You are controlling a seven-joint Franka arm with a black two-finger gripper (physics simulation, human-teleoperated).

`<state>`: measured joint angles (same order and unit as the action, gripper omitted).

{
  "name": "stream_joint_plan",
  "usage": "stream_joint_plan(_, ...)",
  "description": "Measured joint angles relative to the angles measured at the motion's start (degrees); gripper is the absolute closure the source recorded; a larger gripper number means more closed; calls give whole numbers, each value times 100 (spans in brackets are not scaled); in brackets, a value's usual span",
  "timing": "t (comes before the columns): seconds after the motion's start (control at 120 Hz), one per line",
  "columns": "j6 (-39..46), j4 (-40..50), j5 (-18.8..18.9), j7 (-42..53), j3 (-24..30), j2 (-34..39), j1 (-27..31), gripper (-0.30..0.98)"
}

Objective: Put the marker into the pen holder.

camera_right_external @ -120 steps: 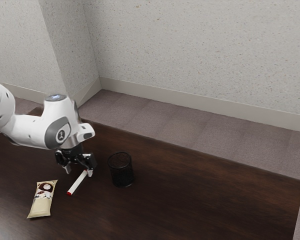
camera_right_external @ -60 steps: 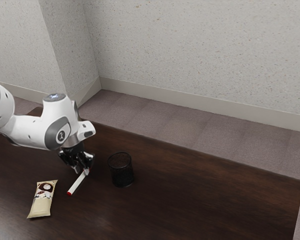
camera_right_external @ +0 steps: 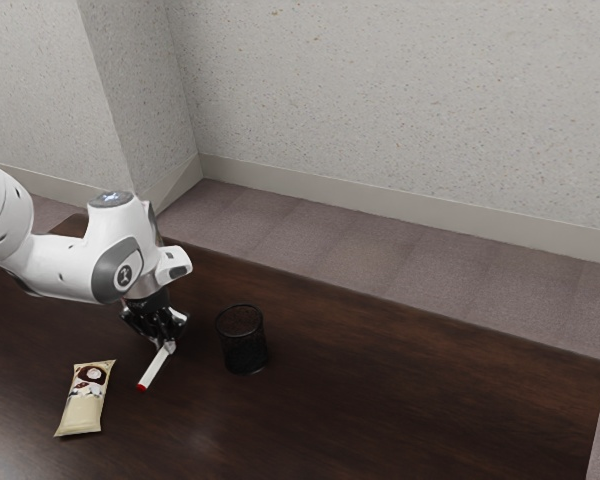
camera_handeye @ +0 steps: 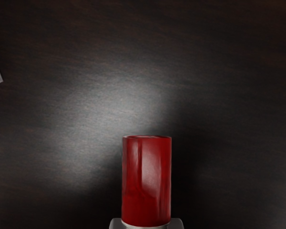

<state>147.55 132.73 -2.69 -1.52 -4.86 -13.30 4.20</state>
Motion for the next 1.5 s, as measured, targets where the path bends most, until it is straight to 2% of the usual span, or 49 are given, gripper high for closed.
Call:
stream_joint_plan(0.2,-12,-11,116,-93,-11,231,-108,77)
stream_joint_plan(0.333,-22,-25,466,-155,-11,706,-337,78)
stream_joint_plan(0.467,-11,-36,893,-220,-16,1054,-496,79)
stream_joint_plan(0.658,97,-36,1788,-309,55,1779,-722,79)
stream_joint_plan(0.767,189,-25,2073,-378,68,2131,-1023,79)
stream_joint_plan(1.092,1158,427,2207,-799,266,2427,-1470,79)
stream_joint_plan(1.383,1423,821,2193,-1210,409,2625,-1550,79)
stream_joint_plan(1.5,1462,816,2367,-1334,396,2553,-1483,79)
